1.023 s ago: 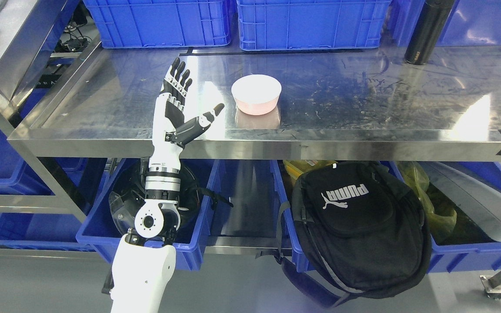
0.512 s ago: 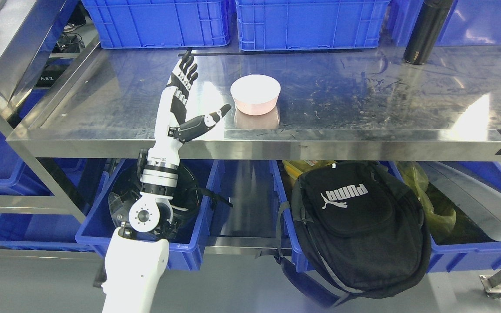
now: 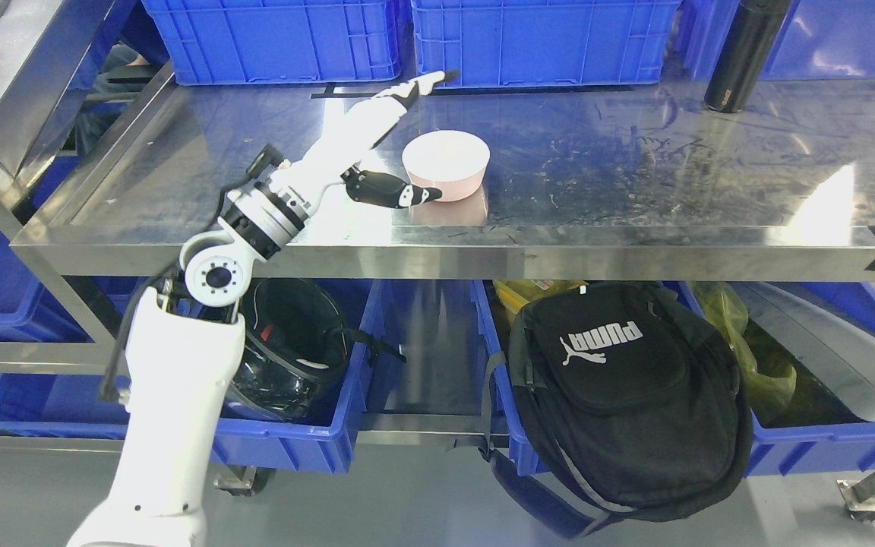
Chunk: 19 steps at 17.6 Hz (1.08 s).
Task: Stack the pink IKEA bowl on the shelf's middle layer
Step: 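Swing the left hand toward the pink bowl on the steel shelf, then close the left hand around the rim of the pink bowl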
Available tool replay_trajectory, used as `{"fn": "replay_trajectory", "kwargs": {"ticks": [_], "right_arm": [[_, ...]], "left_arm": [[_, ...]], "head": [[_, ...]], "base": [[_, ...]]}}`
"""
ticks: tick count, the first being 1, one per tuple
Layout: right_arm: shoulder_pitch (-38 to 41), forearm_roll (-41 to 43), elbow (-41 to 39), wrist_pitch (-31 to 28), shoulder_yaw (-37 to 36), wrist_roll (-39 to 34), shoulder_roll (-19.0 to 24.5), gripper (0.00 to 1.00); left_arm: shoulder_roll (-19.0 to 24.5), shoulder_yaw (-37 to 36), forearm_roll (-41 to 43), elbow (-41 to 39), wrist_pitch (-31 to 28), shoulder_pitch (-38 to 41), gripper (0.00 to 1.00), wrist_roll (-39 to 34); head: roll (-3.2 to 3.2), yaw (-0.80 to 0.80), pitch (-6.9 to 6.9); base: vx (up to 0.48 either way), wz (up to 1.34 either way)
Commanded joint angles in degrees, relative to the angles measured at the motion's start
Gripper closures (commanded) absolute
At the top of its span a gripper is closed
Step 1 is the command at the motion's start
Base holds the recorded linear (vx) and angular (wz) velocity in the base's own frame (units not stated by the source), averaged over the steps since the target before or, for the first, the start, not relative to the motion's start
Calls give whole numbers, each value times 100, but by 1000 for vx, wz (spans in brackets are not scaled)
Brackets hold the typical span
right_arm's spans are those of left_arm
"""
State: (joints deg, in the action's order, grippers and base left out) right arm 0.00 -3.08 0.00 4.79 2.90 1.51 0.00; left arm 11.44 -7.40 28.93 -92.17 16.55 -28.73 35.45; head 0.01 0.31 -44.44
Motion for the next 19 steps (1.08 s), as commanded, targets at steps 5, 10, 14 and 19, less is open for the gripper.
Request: {"fn": "replay_trajectory", "kwargs": {"ticks": [5,10,14,19], "right_arm": [[132,0,-100,-4,0,-2,-100,0],[132,0,-100,-4,0,-2,-100,0],[132,0,-100,-4,0,-2,-100,0],[132,0,-100,-4,0,-2,-100,0]], "left_arm": [[641,-948,2010,85,42,-1390,4,1243],[149,-974,2819,629,59,-1416,19,1561],[-203,-1185,3065,928,16,-1381,26,1596],[-326,-1203,3338,1183,-55,-1381,25,1587]], "head": [[0,0,0],[0,0,0],[0,0,0],[0,0,0]], "base": [[0,0],[0,0],[0,0],[0,0]]}}
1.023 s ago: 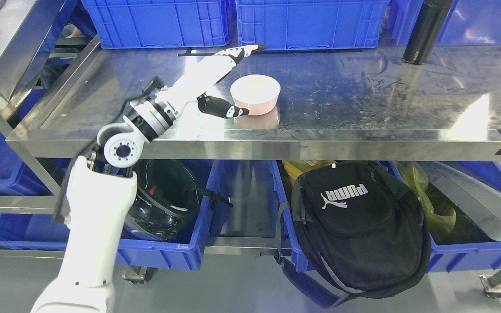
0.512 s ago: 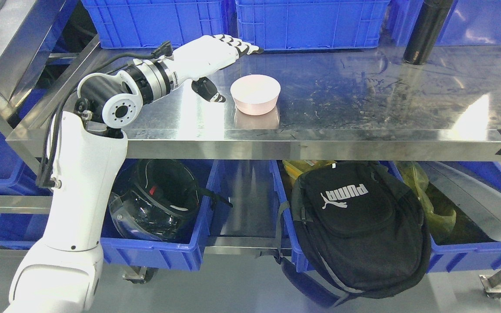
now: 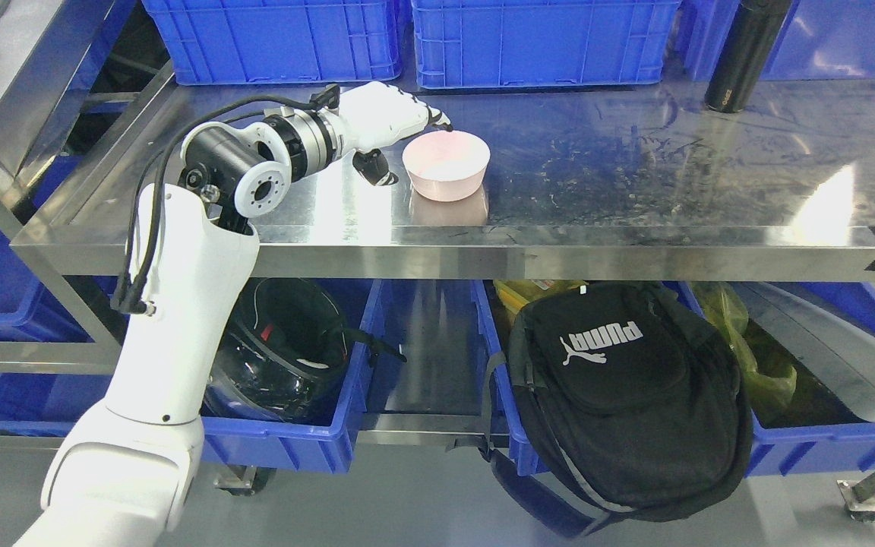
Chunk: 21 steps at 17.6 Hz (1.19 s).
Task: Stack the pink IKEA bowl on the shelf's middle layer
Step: 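Close the left hand around the rim of the pink bowl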
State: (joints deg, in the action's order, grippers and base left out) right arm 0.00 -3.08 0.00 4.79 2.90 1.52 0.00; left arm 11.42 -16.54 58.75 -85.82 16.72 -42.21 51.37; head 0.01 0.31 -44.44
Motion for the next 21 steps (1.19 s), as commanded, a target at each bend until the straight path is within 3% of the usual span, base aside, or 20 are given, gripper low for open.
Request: {"fn": "replay_trajectory", "kwargs": {"ticks": [1,8,21], "right_arm": [[132,0,-100,-4,0,-2,-100,0],[132,0,-100,-4,0,-2,-100,0],[132,0,-100,-4,0,-2,-100,0]], "left_arm": [[-359,-280,435,740,-72,-50,25,-39],[-1036,-298,471,2006,-63,-586,25,-365],[-1042,-227,954,3052,-99,-788,25,-382]], "head": [[0,0,0],[0,0,0],[0,0,0]], "base": [[0,0],[0,0],[0,0]]}}
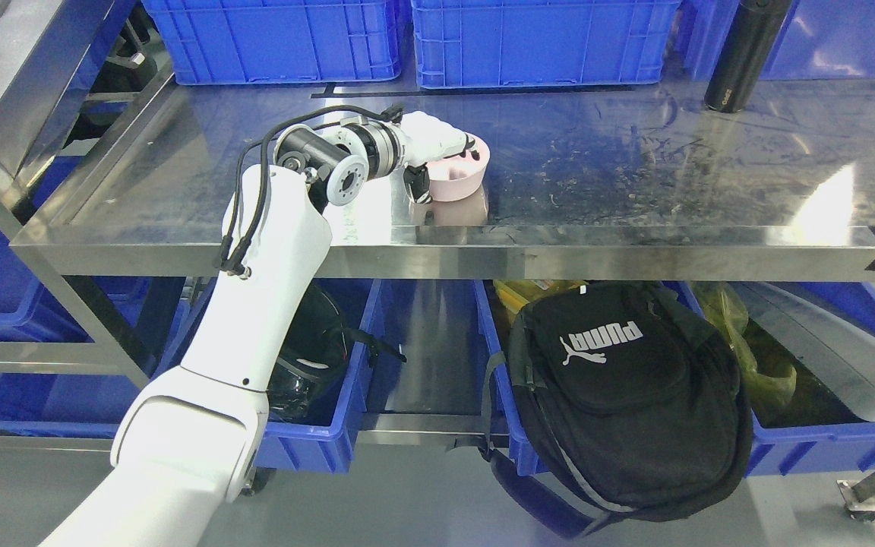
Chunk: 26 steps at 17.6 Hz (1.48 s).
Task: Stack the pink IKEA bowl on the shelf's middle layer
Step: 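Close the left hand around the rim of the pink bowl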
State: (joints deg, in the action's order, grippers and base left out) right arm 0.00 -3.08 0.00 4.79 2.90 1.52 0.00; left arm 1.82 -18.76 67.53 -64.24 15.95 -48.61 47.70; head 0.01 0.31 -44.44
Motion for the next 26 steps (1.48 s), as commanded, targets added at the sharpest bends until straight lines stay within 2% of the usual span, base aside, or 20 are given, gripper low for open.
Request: {"fn": "replay_trajectory", "kwargs": {"ticks": [1,7,14,16,19,21,23,26], "right_arm": [[132,0,-100,-4,0,-2,-100,0],[132,0,-100,-4,0,-2,-100,0],[132,0,-100,-4,0,-2,-100,0],[132,0,-100,-4,0,-2,-100,0],[132,0,-100,-4,0,-2,-100,0],[132,0,-100,-4,0,-2,-100,0],[132,0,-100,-4,0,-2,-100,0],[132,0,-100,-4,0,-2,-100,0]], "left_arm": [[-82,-5,68,991,-21,-209,25,-33],[-82,-5,-2,1300,-4,-298,25,-296],[-82,-92,-758,1291,31,-491,26,-446],[-82,-145,-811,1318,31,-491,32,-446],[-82,-137,-776,1309,-12,-491,49,-402],[-82,-119,-759,1309,-21,-500,57,-367],[-82,-84,-715,1283,-21,-491,71,-367],[-82,-31,-688,1248,49,-482,81,-376]], "head": [[0,0,0],[0,0,0],[0,0,0],[0,0,0],[0,0,0],[0,0,0],[0,0,0],[0,0,0]], "base": [[0,0],[0,0],[0,0],[0,0],[0,0],[0,0],[0,0],[0,0]]}}
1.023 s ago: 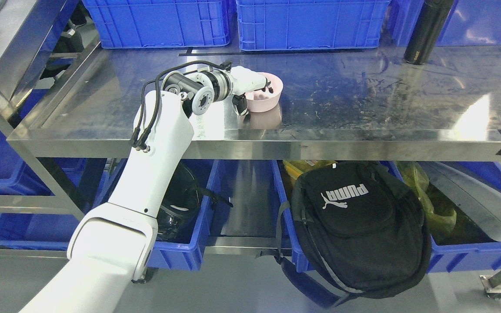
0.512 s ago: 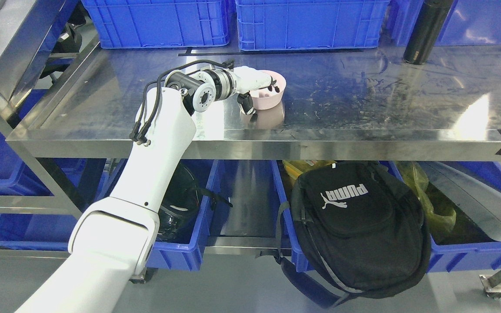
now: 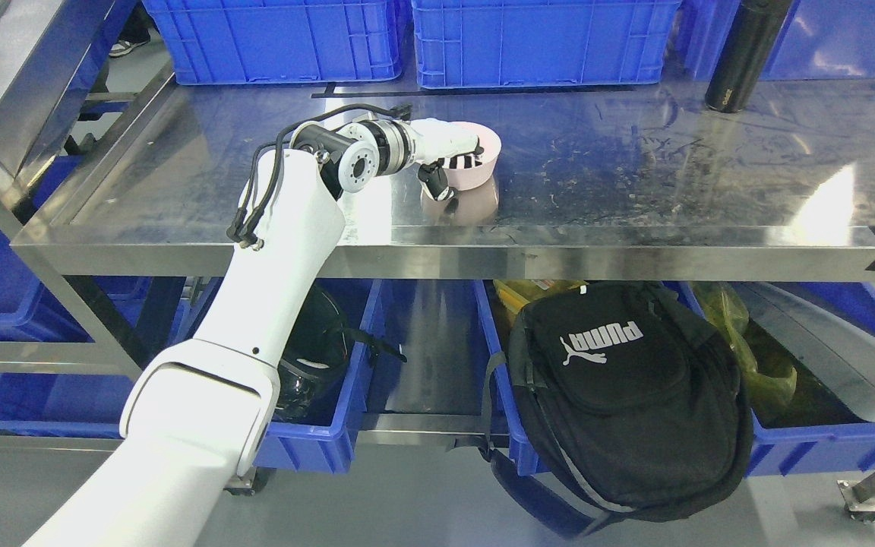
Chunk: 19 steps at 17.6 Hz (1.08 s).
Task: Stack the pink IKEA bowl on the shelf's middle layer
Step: 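Lift the pink bowl off the shelf with the left hand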
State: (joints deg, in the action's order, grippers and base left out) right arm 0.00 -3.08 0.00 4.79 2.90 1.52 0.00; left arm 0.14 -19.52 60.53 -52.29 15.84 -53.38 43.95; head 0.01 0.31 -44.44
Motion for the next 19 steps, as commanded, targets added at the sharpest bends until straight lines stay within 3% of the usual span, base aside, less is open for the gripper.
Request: {"fn": "replay_trajectory", "kwargs": {"ticks": [1,4,9,14,19], "right_arm": [[132,0,-100,-4,0,-2,-100,0],[132,0,-100,-4,0,-2,-100,0],[132,0,-100,-4,0,-2,-100,0],[132,0,-100,-4,0,-2,-100,0],[132,0,-100,-4,0,-2,-100,0]], "left_arm": [[86,80,11,9,103,3,85,0],[86,396,11,-79,507,12,97,-61],[86,1133,-77,-992,691,178,94,-254],[86,2250,-691,-1590,2246,267,97,-150],[86,2331,-920,-2223,2344,749,97,-18]], "head": [[0,0,0],[0,0,0],[0,0,0],[0,0,0],[0,0,0]], "base": [[0,0],[0,0],[0,0],[0,0],[0,0]]}}
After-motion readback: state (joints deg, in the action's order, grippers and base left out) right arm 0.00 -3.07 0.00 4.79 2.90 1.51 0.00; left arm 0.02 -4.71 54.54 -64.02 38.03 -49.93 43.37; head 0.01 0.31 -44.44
